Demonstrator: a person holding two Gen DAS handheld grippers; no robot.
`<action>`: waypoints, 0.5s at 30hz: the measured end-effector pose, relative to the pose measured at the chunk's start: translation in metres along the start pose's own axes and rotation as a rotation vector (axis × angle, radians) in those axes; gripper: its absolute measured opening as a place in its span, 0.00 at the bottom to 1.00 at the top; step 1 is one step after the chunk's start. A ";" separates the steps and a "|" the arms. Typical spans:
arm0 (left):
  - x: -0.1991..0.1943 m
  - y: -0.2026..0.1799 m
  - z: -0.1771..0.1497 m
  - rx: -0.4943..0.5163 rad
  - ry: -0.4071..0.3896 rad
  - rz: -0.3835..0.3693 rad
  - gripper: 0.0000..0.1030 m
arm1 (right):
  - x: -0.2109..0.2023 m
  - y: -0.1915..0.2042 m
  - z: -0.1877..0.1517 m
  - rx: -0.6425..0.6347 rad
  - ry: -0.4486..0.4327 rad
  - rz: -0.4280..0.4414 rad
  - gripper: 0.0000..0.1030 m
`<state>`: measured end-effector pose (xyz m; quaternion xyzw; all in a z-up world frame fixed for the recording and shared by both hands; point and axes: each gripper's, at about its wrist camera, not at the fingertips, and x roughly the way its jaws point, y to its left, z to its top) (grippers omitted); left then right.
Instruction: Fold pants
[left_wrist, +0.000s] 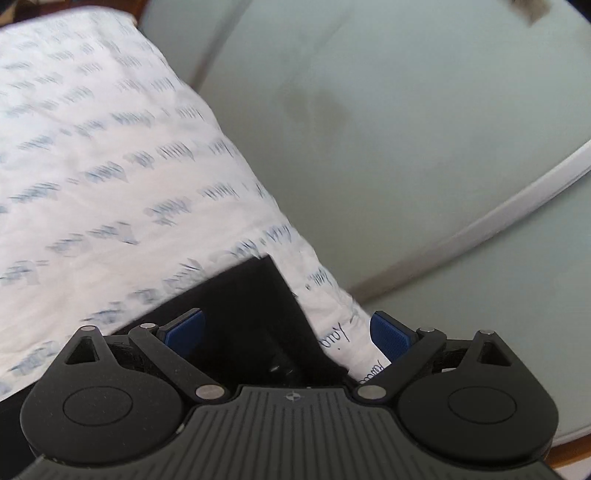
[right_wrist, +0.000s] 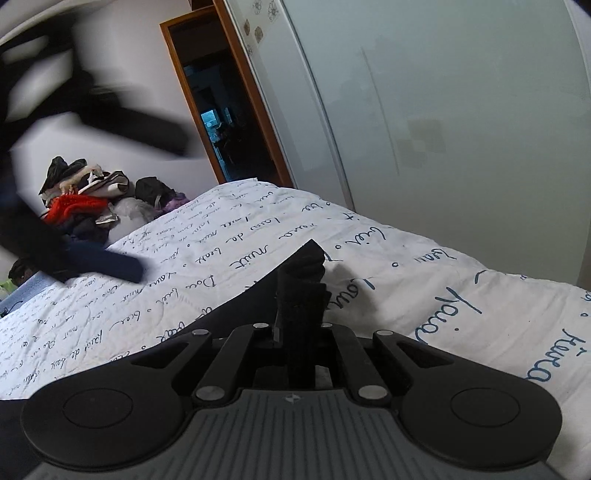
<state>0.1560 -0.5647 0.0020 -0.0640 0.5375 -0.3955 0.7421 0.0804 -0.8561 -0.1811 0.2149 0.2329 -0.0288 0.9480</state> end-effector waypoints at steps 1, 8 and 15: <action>0.013 -0.009 0.004 0.019 0.029 0.020 0.91 | 0.000 0.002 0.001 -0.005 -0.002 -0.001 0.02; 0.067 -0.038 0.007 0.134 0.123 0.171 0.87 | -0.005 0.017 -0.003 -0.086 -0.034 -0.005 0.02; 0.072 -0.022 0.005 0.139 0.120 0.256 0.29 | -0.005 0.013 0.000 -0.062 -0.025 0.013 0.03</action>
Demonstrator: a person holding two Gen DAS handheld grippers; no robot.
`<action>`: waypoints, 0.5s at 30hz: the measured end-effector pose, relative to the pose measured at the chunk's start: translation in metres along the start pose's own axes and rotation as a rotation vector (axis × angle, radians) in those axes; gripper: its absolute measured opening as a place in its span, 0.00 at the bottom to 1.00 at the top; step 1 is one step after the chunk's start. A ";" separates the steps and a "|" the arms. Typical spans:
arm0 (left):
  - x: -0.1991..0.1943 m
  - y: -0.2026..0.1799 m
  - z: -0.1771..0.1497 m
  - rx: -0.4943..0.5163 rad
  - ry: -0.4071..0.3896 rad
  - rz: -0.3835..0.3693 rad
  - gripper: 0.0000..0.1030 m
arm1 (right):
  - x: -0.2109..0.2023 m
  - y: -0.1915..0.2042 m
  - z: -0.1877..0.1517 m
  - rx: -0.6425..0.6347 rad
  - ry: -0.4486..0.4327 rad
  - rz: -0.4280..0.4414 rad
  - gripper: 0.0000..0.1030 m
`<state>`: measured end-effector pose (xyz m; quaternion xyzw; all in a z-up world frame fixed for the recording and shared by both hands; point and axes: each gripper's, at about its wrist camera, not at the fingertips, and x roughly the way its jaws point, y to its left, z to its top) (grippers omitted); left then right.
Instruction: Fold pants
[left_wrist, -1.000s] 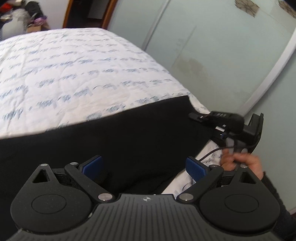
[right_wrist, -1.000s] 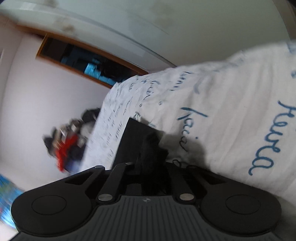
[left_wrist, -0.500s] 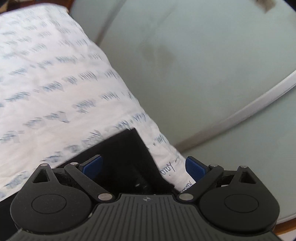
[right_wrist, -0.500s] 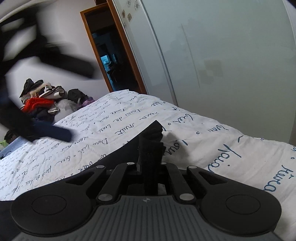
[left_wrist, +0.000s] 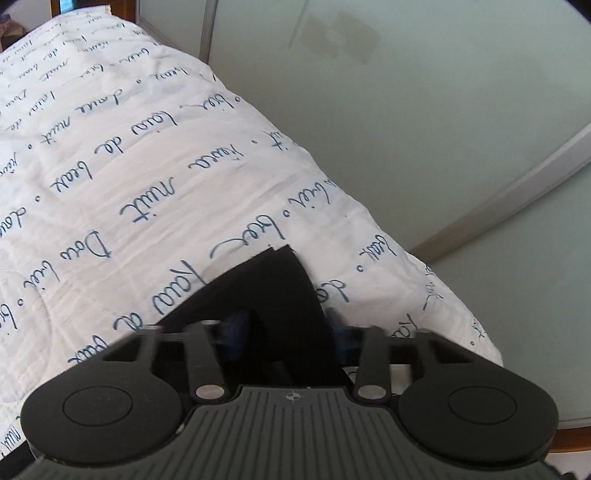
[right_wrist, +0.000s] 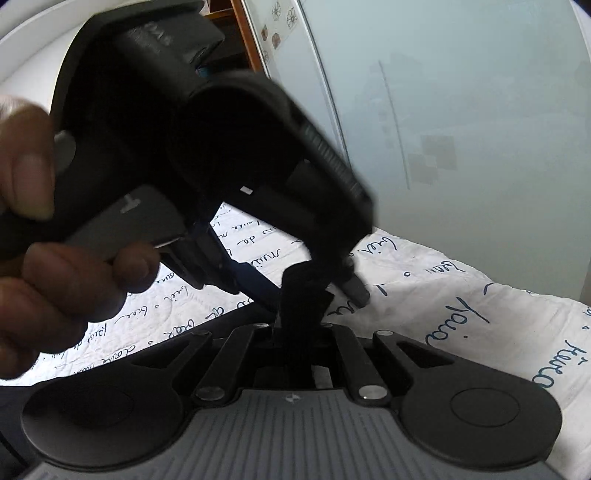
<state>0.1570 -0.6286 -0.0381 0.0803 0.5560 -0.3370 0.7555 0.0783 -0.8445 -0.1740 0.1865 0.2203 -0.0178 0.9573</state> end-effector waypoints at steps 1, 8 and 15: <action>-0.002 0.002 -0.001 -0.001 -0.014 -0.001 0.18 | 0.000 -0.001 0.000 -0.001 0.003 0.000 0.03; -0.023 0.028 -0.025 -0.088 -0.121 -0.015 0.07 | -0.003 0.007 0.001 -0.050 0.007 0.015 0.03; -0.102 0.096 -0.095 -0.292 -0.242 -0.112 0.07 | -0.040 0.064 0.001 -0.198 0.018 0.162 0.03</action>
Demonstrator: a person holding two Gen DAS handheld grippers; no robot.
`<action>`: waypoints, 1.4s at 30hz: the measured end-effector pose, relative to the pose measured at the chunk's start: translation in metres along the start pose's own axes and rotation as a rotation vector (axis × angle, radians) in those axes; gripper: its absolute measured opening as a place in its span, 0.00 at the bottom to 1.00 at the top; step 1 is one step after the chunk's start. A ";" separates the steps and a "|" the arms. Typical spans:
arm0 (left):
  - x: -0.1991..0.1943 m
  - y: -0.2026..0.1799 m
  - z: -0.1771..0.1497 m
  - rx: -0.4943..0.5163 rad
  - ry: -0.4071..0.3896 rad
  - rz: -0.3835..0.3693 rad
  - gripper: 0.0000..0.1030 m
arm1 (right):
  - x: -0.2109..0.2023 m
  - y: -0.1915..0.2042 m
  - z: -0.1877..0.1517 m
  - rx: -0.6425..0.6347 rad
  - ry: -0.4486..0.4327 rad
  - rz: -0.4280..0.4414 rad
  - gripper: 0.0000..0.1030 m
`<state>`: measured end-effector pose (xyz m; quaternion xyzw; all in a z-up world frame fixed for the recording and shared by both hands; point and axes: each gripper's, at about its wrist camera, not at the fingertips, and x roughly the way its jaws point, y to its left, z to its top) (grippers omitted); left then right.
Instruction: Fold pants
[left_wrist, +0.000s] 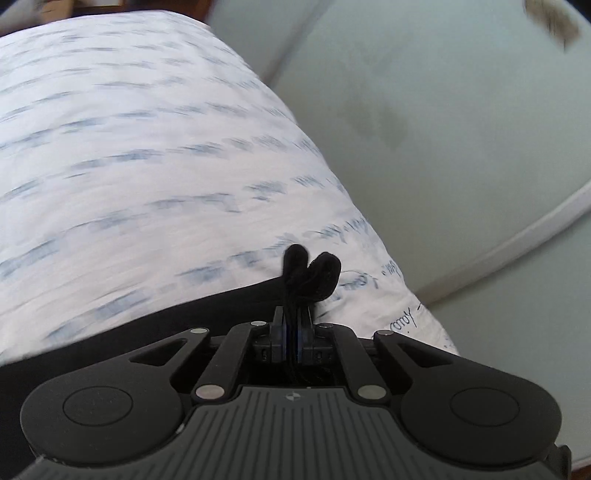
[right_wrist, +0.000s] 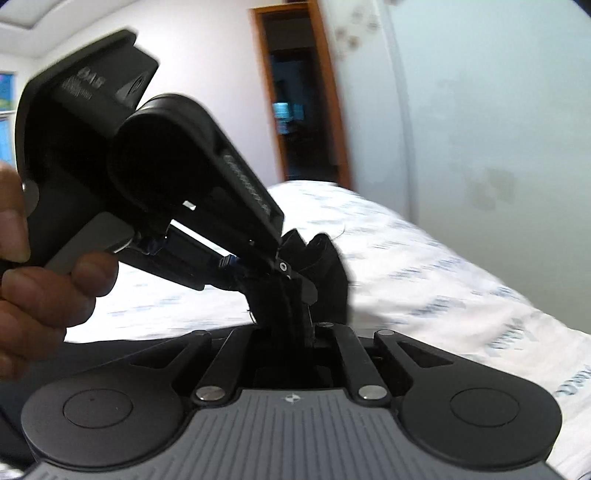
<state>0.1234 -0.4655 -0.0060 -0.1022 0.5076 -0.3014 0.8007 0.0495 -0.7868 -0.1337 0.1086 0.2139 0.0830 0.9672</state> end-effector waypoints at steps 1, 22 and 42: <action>-0.018 0.014 -0.007 -0.034 -0.026 0.004 0.07 | -0.003 0.014 0.001 -0.025 -0.002 0.032 0.03; -0.175 0.260 -0.154 -0.646 -0.241 0.038 0.08 | 0.003 0.283 -0.065 -0.672 0.162 0.432 0.04; -0.205 0.278 -0.195 -0.693 -0.324 0.104 0.08 | 0.015 0.309 -0.083 -0.764 0.184 0.553 0.08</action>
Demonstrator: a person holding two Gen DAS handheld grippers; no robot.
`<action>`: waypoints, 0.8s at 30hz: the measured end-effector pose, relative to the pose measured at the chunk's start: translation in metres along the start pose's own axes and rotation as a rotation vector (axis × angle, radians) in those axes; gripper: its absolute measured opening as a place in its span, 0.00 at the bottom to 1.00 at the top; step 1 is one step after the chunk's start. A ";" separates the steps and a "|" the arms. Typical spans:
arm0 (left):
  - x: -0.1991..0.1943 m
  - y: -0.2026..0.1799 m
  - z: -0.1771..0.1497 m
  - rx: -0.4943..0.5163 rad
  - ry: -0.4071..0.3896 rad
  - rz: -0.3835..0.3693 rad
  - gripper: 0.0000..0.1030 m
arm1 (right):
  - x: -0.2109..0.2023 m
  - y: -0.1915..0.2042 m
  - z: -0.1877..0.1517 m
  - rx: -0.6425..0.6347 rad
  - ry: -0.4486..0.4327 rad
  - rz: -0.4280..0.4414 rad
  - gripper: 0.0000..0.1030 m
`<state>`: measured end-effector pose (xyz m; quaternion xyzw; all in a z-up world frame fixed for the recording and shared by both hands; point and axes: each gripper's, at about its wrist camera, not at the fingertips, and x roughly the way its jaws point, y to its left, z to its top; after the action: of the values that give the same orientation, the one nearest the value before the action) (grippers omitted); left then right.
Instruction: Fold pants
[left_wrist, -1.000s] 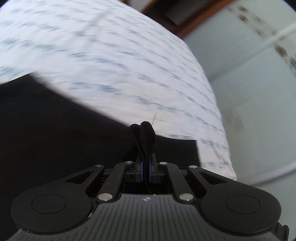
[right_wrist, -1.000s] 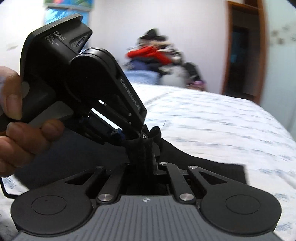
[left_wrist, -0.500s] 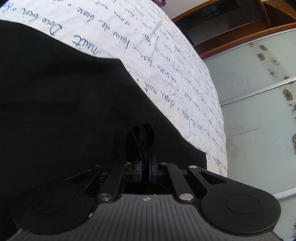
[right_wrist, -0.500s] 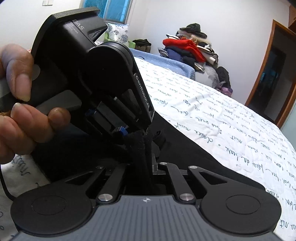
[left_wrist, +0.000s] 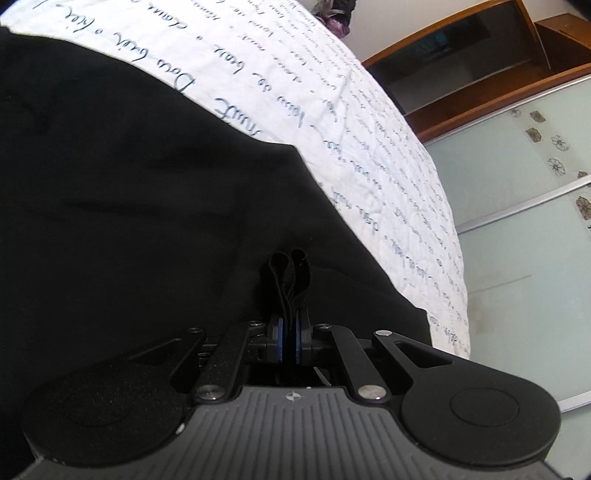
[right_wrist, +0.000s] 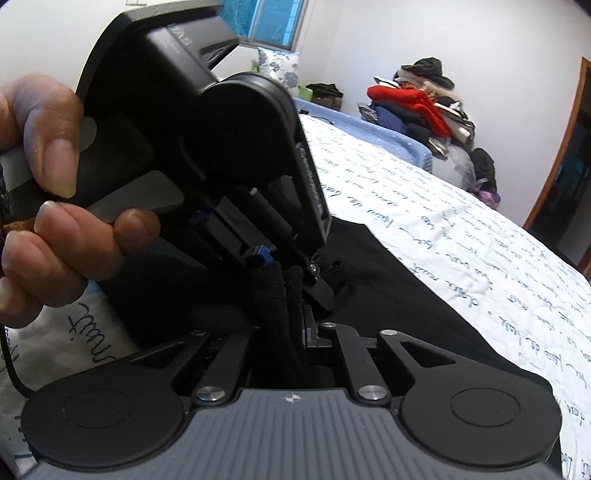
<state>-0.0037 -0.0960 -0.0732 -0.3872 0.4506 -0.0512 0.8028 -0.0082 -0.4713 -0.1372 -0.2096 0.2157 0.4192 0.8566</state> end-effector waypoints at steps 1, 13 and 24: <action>0.004 0.001 0.000 -0.001 0.003 0.005 0.15 | 0.003 0.002 -0.001 -0.011 0.008 -0.002 0.10; -0.055 0.009 0.005 -0.059 -0.116 -0.018 0.34 | -0.050 -0.059 -0.006 0.197 -0.105 0.137 0.74; -0.033 -0.062 -0.017 0.162 -0.074 -0.044 0.59 | -0.068 -0.204 -0.043 0.887 -0.098 0.285 0.80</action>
<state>-0.0199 -0.1349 -0.0141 -0.3322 0.4063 -0.0906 0.8464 0.1105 -0.6518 -0.0988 0.2288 0.3600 0.4095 0.8065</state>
